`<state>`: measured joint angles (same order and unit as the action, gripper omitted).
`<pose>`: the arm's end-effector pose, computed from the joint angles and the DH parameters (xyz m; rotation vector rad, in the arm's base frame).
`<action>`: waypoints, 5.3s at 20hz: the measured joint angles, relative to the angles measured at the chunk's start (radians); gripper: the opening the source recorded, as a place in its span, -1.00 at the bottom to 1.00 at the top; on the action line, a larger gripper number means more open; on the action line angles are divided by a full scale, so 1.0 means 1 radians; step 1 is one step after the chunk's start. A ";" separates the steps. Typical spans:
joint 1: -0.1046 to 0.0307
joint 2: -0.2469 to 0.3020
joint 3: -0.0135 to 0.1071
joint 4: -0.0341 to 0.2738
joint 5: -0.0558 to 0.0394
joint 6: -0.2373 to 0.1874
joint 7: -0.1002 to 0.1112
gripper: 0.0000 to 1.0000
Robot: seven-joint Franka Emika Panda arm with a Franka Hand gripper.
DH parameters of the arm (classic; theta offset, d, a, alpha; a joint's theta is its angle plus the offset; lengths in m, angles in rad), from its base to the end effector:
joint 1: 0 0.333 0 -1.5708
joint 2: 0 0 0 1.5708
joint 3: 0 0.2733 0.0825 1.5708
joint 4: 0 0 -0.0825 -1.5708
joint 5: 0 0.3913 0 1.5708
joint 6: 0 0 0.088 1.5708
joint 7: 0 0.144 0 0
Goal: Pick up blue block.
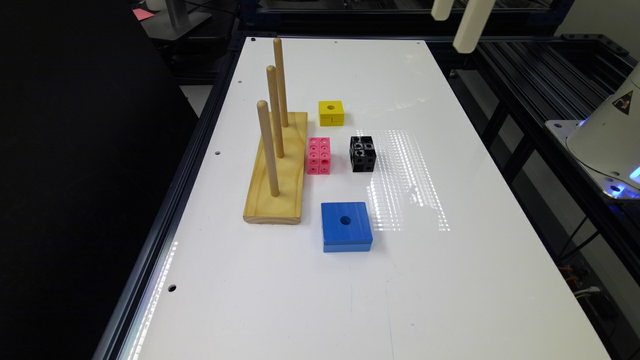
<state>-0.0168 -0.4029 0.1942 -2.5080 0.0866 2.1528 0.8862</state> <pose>0.4355 0.0786 0.3456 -2.8941 1.1703 -0.0594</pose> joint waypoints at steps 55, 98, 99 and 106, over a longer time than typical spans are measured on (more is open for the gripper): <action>-0.006 0.377 0.120 0.126 -0.0005 0.213 0.113 1.00; -0.005 0.715 0.113 0.208 -0.0574 0.488 0.119 1.00; -0.005 0.730 0.112 0.210 -0.0602 0.501 0.120 1.00; -0.003 0.763 0.110 0.233 -0.0659 0.514 0.121 1.00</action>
<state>-0.0197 0.3604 0.3042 -2.2748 0.0206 2.6667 1.0069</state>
